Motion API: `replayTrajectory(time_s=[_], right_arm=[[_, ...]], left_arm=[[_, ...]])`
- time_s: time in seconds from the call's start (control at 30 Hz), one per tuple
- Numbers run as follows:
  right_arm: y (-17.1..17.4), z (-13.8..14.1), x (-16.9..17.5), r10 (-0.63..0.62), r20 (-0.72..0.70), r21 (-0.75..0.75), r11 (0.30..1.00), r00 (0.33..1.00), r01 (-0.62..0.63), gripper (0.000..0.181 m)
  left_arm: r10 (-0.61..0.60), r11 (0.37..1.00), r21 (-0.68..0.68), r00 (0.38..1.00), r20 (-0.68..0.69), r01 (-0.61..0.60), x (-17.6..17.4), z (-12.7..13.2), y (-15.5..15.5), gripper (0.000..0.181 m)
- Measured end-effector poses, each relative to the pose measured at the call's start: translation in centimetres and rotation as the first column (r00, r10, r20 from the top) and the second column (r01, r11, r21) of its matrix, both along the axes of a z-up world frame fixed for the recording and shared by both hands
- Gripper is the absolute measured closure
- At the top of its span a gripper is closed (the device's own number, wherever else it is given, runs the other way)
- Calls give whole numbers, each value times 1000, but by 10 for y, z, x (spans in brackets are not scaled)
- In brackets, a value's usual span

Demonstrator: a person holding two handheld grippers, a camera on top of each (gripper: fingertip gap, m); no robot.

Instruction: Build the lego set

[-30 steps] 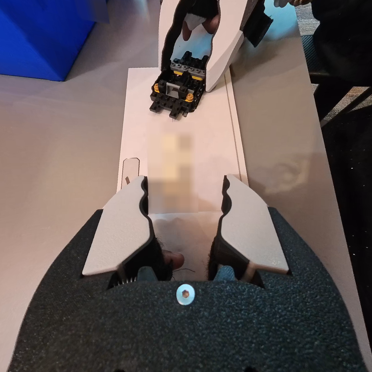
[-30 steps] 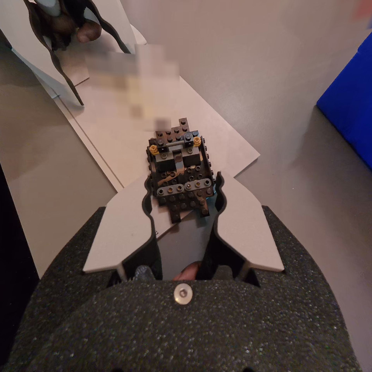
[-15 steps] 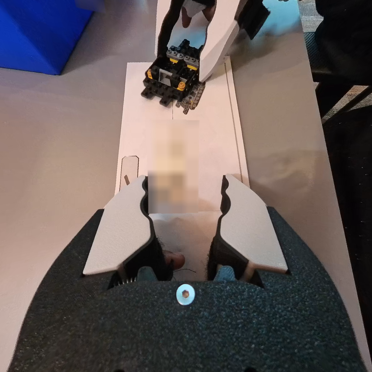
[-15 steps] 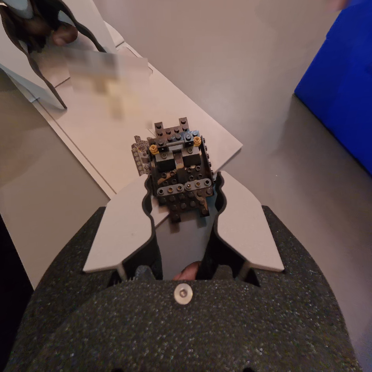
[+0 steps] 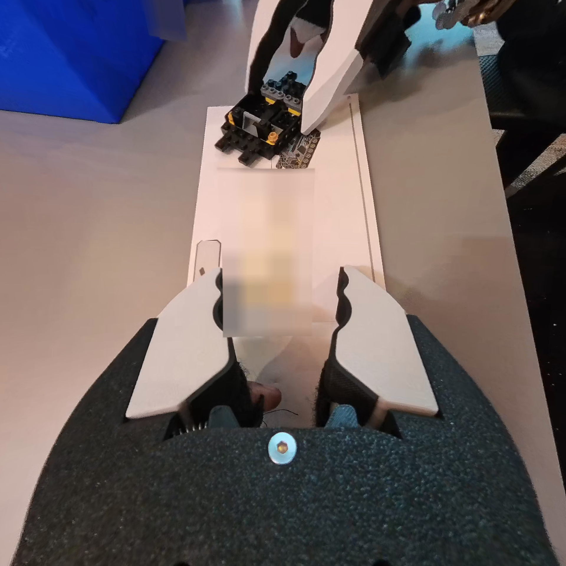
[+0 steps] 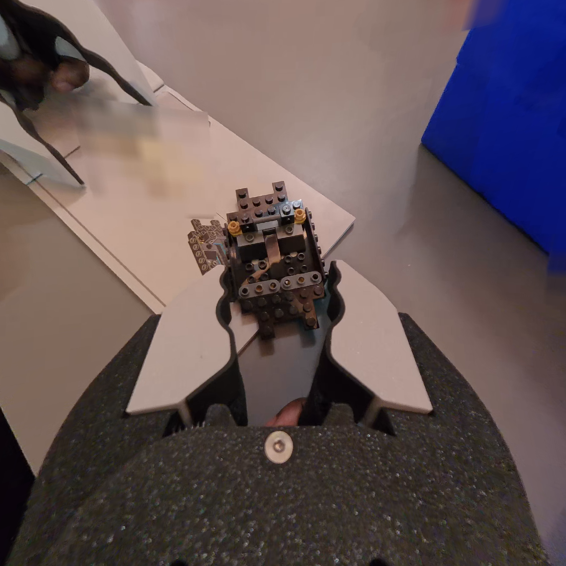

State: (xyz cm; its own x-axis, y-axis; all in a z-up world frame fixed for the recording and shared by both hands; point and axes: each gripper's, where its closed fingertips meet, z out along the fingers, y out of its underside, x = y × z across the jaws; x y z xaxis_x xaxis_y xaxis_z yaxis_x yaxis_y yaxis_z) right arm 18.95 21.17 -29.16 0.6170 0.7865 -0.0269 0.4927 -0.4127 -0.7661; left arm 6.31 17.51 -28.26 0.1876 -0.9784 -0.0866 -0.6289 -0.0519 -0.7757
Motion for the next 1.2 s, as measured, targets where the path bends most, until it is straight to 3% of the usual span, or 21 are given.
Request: replayTrajectory(time_s=[0.03, 0.37, 0.5, 0.6, 0.67, 0.73, 0.8, 0.87, 1.03, 1.2], right_arm=[[0, 0, 1, -19, 0, -2, 1000, 1000, 19, 120], [21, 2, 36, -215, 61, 51, 976, 975, 212, 120], [23, 5, 51, -224, 111, 83, 973, 968, 216, 115], [25, 23, 57, -239, 156, 203, 957, 958, 206, 107], [21, 42, 39, -198, 110, 269, 949, 974, 162, 109], [8, 49, -1, -70, 45, 281, 958, 997, 54, 126], [-9, 40, -42, 76, 10, 235, 969, 997, -76, 156], [-16, 25, -65, 147, 5, 155, 977, 989, -146, 173], [-14, 8, -79, 178, -71, -2, 984, 982, -178, 178], [-18, 2, -77, 188, -37, -25, 982, 982, -189, 177]], left_arm=[[9, 1000, 1, 1000, -6, -9, -1, 1, 2, 112], [56, 996, 73, 989, -135, -46, -26, 7, 19, 110], [32, 998, 63, 991, -133, -24, -22, 11, 21, 117], [-14, 997, 68, 989, -147, 24, -15, 14, 23, 119], [-46, 996, 72, 989, -137, 56, -9, 17, 25, 121], [-75, 995, 60, 988, -132, 84, -4, 17, 29, 126], [-90, 995, 39, 987, -136, 96, -1, 14, 36, 133], [-103, 994, 18, 989, -110, 105, 2, 14, 41, 145], [-149, 988, -38, 987, -65, 147, 10, 12, 39, 163], [-144, 989, -43, 986, -87, 141, 8, 4, 44, 164]])
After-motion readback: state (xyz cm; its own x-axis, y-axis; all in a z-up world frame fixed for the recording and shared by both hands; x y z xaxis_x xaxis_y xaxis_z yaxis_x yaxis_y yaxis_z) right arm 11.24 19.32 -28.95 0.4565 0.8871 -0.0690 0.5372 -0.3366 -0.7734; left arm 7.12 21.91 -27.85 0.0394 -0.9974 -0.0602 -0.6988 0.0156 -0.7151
